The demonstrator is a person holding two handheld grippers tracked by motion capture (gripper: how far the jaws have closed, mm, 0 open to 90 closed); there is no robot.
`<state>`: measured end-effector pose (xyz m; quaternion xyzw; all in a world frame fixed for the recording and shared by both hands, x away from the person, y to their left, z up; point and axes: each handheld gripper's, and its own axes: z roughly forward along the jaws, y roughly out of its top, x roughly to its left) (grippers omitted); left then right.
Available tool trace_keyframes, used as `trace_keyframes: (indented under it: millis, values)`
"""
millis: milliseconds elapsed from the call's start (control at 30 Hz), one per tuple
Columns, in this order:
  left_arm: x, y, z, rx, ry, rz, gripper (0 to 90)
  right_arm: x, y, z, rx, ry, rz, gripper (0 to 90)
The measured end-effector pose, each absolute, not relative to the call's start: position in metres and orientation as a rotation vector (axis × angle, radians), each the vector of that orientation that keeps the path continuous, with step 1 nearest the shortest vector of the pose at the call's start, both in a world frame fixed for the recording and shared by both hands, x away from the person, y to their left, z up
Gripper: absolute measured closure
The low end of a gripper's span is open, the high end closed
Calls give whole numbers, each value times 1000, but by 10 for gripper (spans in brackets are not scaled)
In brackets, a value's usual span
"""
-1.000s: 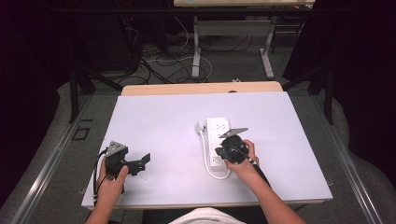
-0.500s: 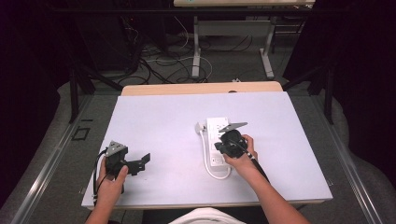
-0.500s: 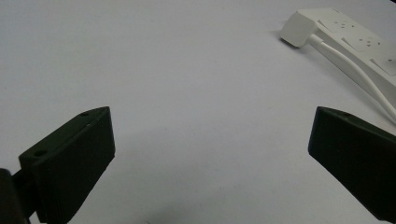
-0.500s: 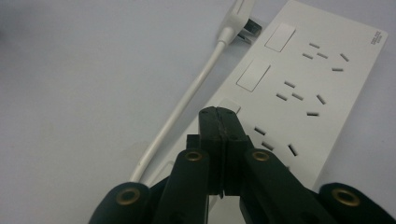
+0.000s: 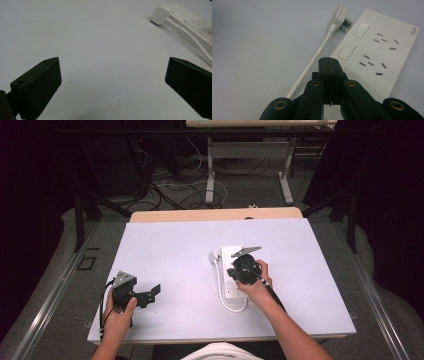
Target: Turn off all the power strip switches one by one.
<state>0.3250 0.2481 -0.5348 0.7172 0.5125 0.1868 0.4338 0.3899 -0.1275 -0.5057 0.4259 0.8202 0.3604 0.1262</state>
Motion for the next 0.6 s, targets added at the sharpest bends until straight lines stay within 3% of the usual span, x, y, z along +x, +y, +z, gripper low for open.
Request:
trace_keyframes:
  millis: [600]
  values:
    - [325, 250, -535, 1779, 1277, 468, 5, 408, -127, -511, 1283, 2419, 965, 900]
